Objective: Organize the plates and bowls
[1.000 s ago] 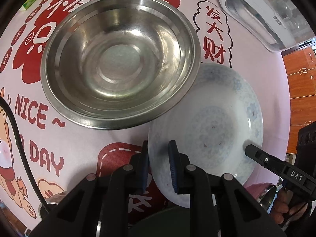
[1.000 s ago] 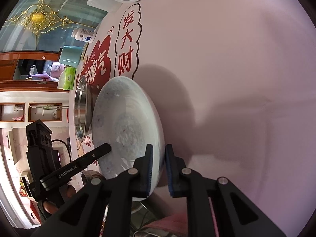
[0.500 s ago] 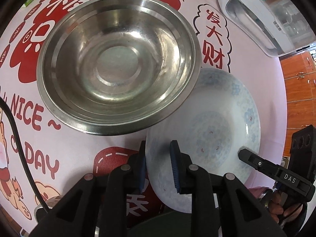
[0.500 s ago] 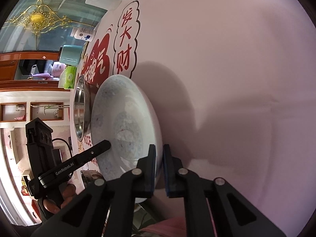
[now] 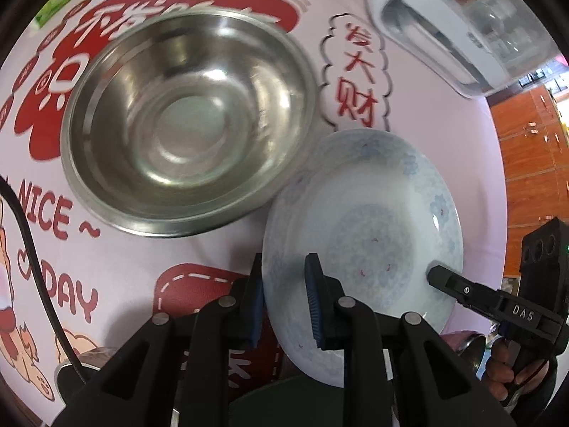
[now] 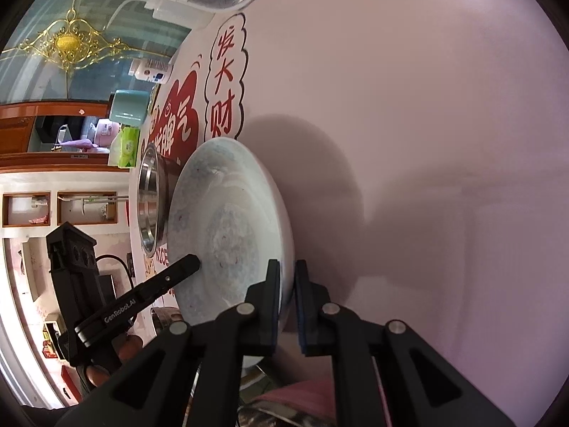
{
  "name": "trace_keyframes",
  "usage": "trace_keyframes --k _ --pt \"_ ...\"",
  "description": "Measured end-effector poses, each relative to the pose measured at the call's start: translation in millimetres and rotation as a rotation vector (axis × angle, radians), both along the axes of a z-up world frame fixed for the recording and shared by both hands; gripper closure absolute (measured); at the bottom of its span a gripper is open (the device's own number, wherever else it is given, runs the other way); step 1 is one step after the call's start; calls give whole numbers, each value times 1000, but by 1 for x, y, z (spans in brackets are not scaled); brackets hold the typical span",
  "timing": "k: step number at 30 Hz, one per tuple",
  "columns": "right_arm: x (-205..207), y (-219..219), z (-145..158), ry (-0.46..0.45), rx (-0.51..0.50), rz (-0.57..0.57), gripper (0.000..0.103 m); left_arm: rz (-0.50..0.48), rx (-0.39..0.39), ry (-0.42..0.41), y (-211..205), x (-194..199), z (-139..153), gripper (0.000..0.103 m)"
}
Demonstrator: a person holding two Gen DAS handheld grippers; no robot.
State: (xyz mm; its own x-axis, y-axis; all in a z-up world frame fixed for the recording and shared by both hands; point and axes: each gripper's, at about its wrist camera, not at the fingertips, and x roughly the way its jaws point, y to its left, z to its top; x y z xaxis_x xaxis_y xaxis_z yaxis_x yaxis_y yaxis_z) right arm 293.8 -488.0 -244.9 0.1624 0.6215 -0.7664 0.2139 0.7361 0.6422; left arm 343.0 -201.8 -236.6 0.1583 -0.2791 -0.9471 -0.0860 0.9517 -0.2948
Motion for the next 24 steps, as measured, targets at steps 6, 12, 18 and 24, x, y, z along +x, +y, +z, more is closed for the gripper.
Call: trace_keyframes --k 6,12,18,24 --pt "-8 -11 19 -42 -15 -37 94 -32 -15 -36 -11 -2 15 84" --pt "-17 -16 35 -76 -13 -53 94 -50 -37 -60 -15 -9 29 84" --pt "-25 -15 56 -115 -8 -46 94 -49 -39 -101 -16 -22 49 84" --pt "-35 -11 78 -157 1 -36 94 -47 -34 -138 -11 -41 74 84"
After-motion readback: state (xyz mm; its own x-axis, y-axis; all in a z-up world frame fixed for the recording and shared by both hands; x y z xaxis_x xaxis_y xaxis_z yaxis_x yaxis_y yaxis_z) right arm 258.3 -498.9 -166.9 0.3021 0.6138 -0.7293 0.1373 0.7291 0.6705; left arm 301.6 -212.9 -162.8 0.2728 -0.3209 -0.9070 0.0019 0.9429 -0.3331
